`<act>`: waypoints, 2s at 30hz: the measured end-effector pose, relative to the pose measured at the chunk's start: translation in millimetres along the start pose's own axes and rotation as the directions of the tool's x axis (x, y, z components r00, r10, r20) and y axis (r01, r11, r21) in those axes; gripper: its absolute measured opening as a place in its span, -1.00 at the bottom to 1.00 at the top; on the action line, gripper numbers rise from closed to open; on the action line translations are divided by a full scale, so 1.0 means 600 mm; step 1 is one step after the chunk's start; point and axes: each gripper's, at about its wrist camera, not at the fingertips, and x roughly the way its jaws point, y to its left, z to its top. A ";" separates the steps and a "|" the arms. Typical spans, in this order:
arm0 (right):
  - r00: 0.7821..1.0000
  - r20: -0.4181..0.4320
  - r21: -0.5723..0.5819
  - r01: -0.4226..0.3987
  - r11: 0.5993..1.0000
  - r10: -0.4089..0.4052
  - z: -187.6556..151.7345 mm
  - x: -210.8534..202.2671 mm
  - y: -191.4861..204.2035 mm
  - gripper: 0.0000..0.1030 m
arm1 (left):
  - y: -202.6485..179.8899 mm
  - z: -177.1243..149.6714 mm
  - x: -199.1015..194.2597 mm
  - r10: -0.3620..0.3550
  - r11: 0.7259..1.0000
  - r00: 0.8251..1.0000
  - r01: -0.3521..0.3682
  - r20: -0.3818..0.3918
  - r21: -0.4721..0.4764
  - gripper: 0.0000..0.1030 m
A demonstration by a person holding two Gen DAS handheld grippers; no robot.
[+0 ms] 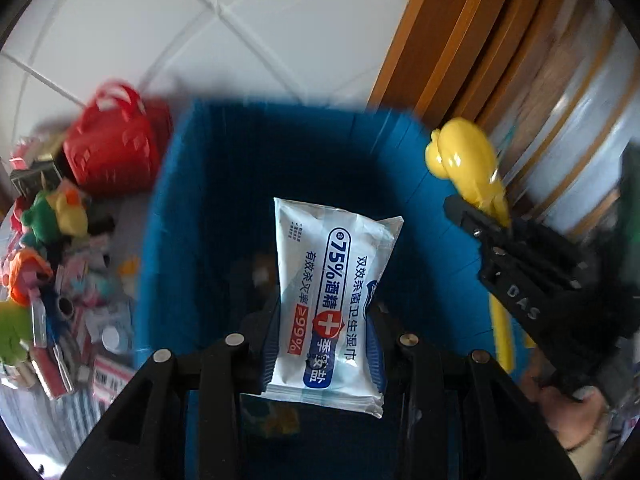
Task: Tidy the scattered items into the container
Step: 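Lower both tools into the crate and open them to drop the items, then lift both tools out of the crate and back away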
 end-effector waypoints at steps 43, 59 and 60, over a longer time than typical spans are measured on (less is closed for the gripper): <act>0.646 -0.756 -0.202 -0.077 0.976 -0.106 -0.251 0.310 0.025 0.98 | -0.023 -0.086 0.312 0.219 0.975 0.814 -0.201 -0.539 0.093 0.41; 0.815 -0.579 -0.272 -0.161 0.949 -0.028 -0.163 0.060 0.057 0.99 | 0.008 -0.098 0.027 0.102 0.990 0.957 -0.071 -0.271 0.124 0.41; 0.825 -0.564 -0.272 -0.157 0.950 -0.025 -0.166 0.043 0.064 0.99 | 0.009 -0.102 0.009 0.094 0.990 0.964 -0.064 -0.248 0.126 0.41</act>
